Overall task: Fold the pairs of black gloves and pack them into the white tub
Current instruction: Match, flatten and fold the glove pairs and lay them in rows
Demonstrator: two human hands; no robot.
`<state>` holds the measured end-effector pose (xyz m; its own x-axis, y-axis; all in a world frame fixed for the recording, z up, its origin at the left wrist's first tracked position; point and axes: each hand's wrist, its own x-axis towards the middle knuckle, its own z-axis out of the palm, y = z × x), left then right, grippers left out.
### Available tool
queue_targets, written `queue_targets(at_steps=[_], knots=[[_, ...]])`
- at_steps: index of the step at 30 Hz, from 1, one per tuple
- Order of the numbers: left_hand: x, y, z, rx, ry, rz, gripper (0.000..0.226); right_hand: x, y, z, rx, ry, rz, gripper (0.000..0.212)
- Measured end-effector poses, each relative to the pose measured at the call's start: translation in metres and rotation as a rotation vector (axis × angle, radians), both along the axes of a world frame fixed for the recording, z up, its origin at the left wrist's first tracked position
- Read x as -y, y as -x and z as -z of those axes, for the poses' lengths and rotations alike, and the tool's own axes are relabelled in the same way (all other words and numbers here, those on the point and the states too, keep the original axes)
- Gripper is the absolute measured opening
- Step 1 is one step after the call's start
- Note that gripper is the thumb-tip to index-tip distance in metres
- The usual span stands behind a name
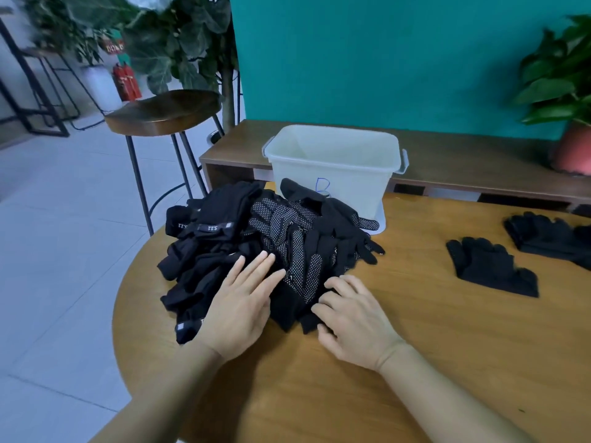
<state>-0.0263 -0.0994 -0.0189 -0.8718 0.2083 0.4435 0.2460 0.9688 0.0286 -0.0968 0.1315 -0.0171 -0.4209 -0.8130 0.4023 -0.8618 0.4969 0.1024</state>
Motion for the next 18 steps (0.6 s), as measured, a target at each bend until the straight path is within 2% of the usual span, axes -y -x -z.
queue_targets(at_steps=[5, 11, 14, 18], knots=[[-0.006, -0.005, 0.003, 0.038, 0.069, 0.096, 0.065, 0.001, 0.0, -0.005, -0.009, -0.038, 0.02, 0.025], [-0.005, 0.005, 0.006, 0.015, 0.129, 0.073, 0.037, 0.003, -0.005, -0.011, 0.039, -0.105, 0.052, 0.029], [-0.009, 0.005, 0.002, -0.045, 0.083, 0.069, 0.035, 0.005, -0.009, -0.018, 0.041, -0.009, 0.073, 0.032], [-0.02, 0.01, -0.03, -0.167, -0.024, 0.092, 0.03, 0.01, -0.01, -0.039, 0.065, 0.234, 0.171, 0.04]])
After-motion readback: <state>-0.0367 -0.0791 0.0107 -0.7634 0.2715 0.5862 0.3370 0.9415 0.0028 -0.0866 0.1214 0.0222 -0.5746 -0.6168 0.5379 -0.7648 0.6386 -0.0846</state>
